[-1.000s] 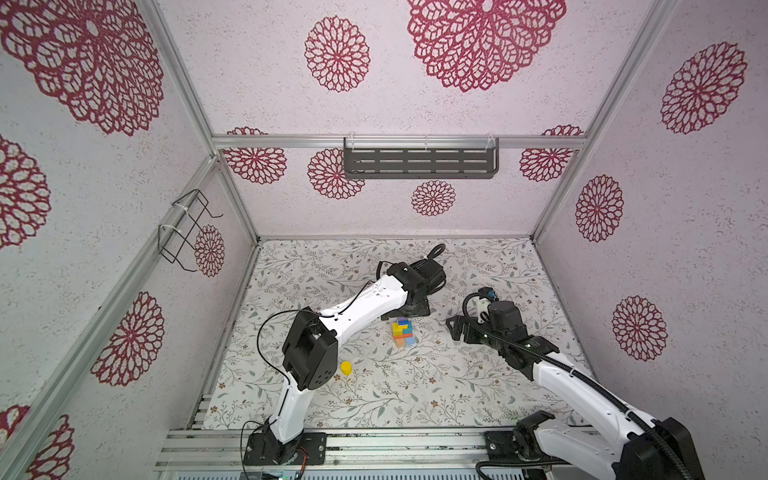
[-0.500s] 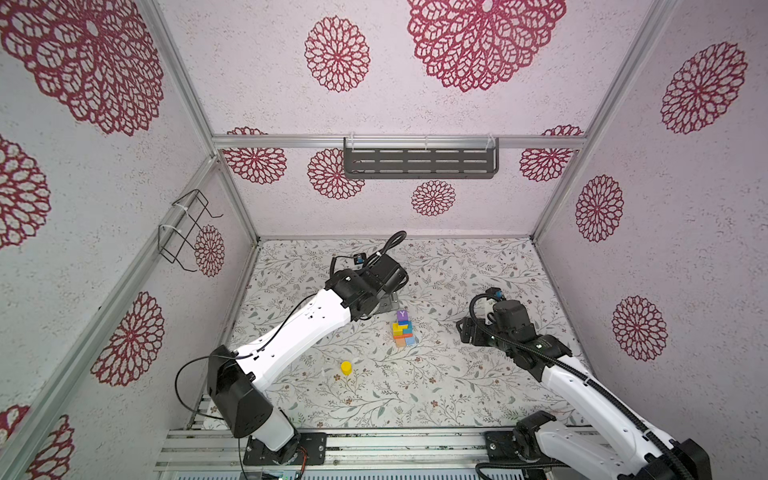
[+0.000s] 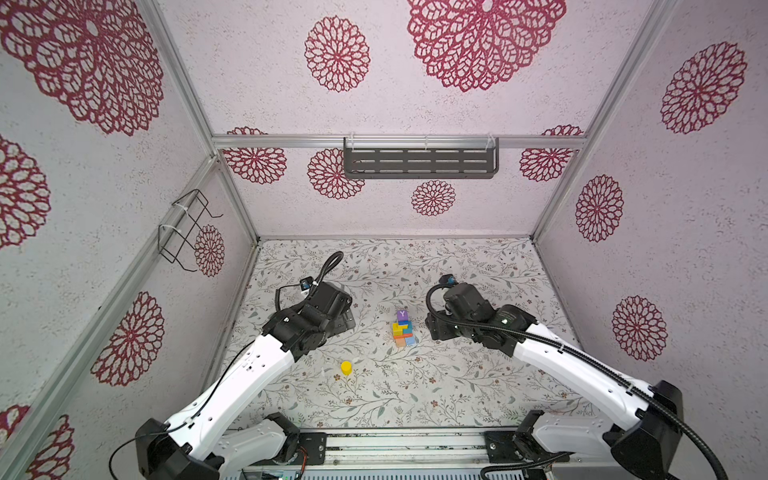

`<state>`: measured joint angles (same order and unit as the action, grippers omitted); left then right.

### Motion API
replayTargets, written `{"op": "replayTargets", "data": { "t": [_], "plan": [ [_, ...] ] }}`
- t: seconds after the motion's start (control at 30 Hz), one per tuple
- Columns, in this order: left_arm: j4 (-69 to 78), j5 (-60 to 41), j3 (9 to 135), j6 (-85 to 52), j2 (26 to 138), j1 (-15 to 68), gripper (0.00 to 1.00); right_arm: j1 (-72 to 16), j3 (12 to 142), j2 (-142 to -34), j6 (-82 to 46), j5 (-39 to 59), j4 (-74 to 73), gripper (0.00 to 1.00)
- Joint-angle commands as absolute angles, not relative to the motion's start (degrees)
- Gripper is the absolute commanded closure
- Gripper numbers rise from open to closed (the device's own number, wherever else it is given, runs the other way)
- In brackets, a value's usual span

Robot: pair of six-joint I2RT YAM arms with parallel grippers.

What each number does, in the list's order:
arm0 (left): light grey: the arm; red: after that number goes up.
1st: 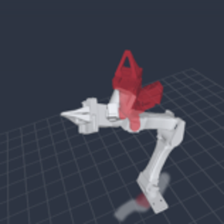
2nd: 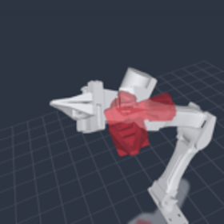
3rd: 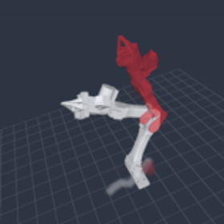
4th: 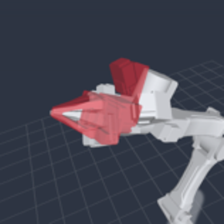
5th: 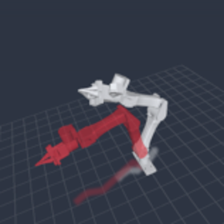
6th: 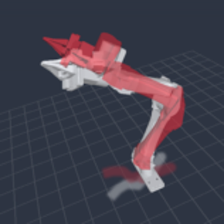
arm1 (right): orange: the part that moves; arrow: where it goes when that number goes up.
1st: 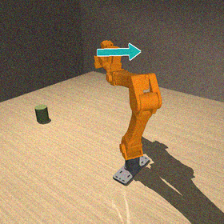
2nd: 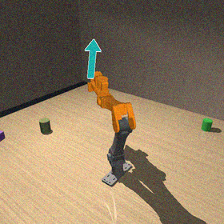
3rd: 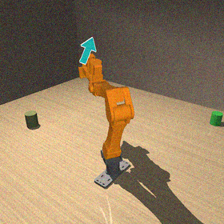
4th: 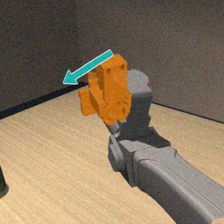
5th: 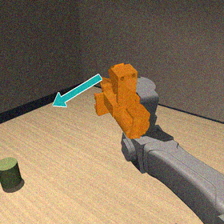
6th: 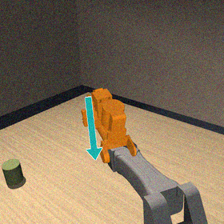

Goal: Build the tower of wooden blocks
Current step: 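Raise the left gripper away while right gripper reaches toward the yellow cylinder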

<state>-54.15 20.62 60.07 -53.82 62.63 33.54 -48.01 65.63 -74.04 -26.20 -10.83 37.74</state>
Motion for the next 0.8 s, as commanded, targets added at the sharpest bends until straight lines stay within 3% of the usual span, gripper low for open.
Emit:
{"op": "replayTargets", "data": {
  "t": [0.0, 0.2, 0.43, 0.77],
  "plan": [
    [-52.9, 19.5, 58.4, -51.9, 58.8, 31.7, 0.03, -51.3, 71.3, -78.1, -28.3, -14.3, 41.0, 0.3],
    [-54.4, 19.3, 55.5, -50.8, 53.0, 28.5, 0.03, -57.8, 82.8, -90.5, -29.6, -15.5, 42.9, 0.38],
    [-54.7, 19.9, 51.9, -50.6, 44.0, 24.4, 0.03, -62.2, 95.9, -104.6, -29.8, -14.5, 45.5, 0.36],
    [-57.9, 19.6, 50.2, -50.6, 35.5, 18.8, 0.03, -65.5, 105.3, -116.4, -31.2, -9.1, 45.8, 0.34]
  ]
}}
